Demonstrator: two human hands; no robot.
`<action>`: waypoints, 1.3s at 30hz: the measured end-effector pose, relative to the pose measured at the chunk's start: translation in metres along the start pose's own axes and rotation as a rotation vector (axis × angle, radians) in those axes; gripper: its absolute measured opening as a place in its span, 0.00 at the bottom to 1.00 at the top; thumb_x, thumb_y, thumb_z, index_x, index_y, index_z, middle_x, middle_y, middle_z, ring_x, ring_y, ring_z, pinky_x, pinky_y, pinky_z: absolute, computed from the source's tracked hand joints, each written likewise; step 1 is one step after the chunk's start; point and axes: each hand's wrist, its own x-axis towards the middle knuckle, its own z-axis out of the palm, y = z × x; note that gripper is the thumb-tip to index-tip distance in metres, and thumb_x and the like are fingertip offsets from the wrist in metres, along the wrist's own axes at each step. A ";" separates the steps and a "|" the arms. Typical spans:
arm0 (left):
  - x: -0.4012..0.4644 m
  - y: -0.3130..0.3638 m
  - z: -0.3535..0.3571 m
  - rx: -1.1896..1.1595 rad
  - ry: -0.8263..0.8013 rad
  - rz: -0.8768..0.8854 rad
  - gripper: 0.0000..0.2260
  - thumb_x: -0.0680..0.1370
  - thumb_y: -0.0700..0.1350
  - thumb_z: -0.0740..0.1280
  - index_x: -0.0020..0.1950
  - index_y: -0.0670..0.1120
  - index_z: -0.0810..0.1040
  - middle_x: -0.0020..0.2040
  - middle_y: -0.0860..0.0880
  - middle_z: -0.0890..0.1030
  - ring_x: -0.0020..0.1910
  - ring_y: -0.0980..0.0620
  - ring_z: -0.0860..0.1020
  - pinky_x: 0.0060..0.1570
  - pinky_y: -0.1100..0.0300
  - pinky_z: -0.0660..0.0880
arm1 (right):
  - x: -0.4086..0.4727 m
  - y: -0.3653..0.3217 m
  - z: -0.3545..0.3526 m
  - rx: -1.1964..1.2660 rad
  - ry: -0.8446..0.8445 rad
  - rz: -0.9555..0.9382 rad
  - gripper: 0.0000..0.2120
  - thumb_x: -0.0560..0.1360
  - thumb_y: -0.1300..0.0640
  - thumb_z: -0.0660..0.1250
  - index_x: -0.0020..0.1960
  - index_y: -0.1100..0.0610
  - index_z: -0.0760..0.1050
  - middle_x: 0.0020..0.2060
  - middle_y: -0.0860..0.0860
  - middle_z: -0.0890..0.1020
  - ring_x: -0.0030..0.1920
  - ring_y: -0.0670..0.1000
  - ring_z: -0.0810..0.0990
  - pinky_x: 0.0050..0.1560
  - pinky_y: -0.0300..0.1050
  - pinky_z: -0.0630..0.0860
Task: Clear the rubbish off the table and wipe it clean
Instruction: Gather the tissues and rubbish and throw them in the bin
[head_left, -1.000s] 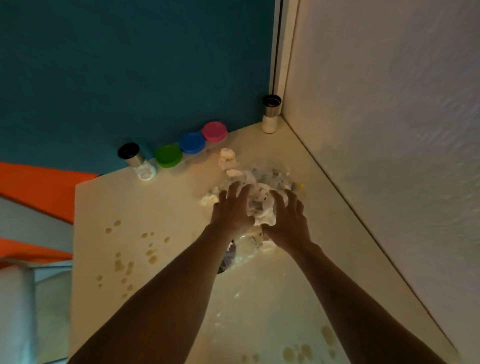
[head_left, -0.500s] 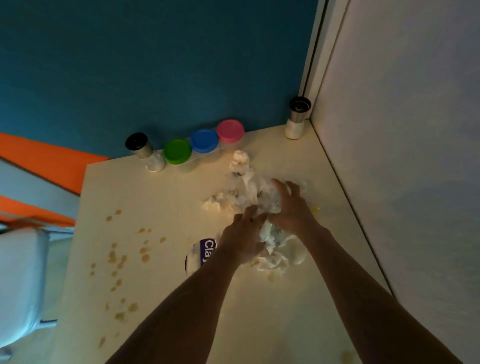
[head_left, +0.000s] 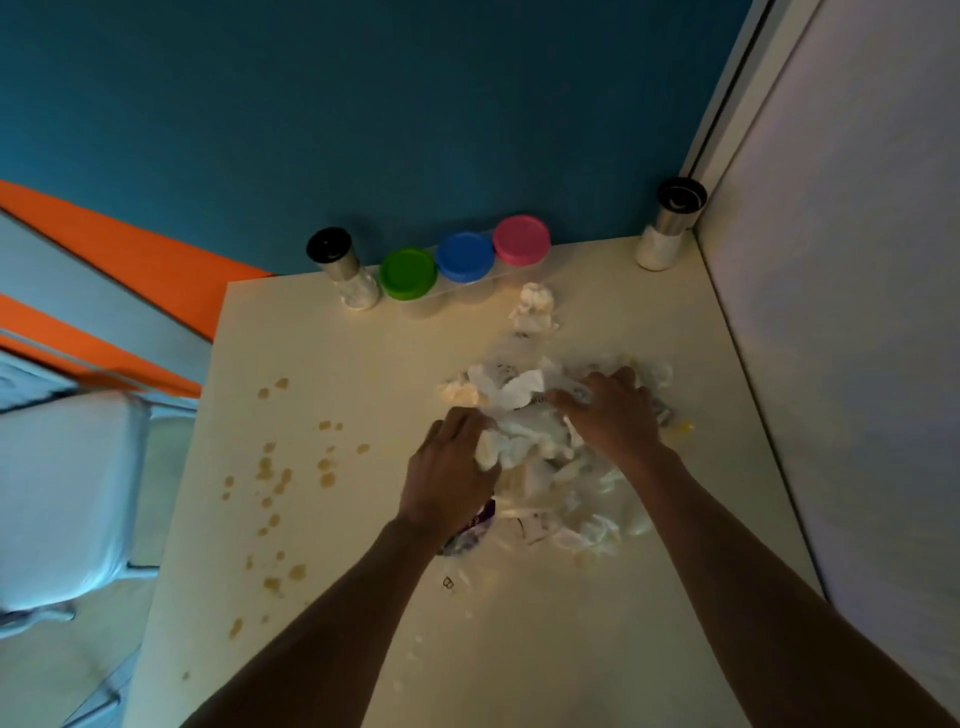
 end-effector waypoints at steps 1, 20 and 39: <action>0.003 -0.002 -0.003 -0.008 -0.024 -0.061 0.22 0.73 0.47 0.71 0.66 0.54 0.71 0.62 0.52 0.74 0.57 0.47 0.77 0.49 0.50 0.80 | -0.001 -0.001 0.000 -0.014 0.028 -0.003 0.31 0.75 0.34 0.62 0.67 0.55 0.73 0.64 0.62 0.69 0.63 0.66 0.69 0.64 0.57 0.66; 0.033 -0.024 0.000 -0.113 -0.030 -0.250 0.18 0.73 0.47 0.70 0.63 0.48 0.78 0.58 0.47 0.72 0.54 0.43 0.77 0.52 0.47 0.79 | -0.006 0.007 0.008 -0.006 0.184 -0.113 0.18 0.71 0.53 0.71 0.59 0.58 0.76 0.56 0.59 0.80 0.59 0.64 0.73 0.57 0.54 0.72; -0.001 -0.028 -0.015 0.005 0.007 -0.225 0.16 0.73 0.48 0.70 0.59 0.45 0.78 0.60 0.51 0.70 0.58 0.47 0.69 0.42 0.49 0.79 | -0.023 -0.008 -0.044 0.454 0.367 -0.044 0.15 0.70 0.66 0.64 0.56 0.63 0.79 0.52 0.60 0.83 0.54 0.60 0.80 0.54 0.44 0.74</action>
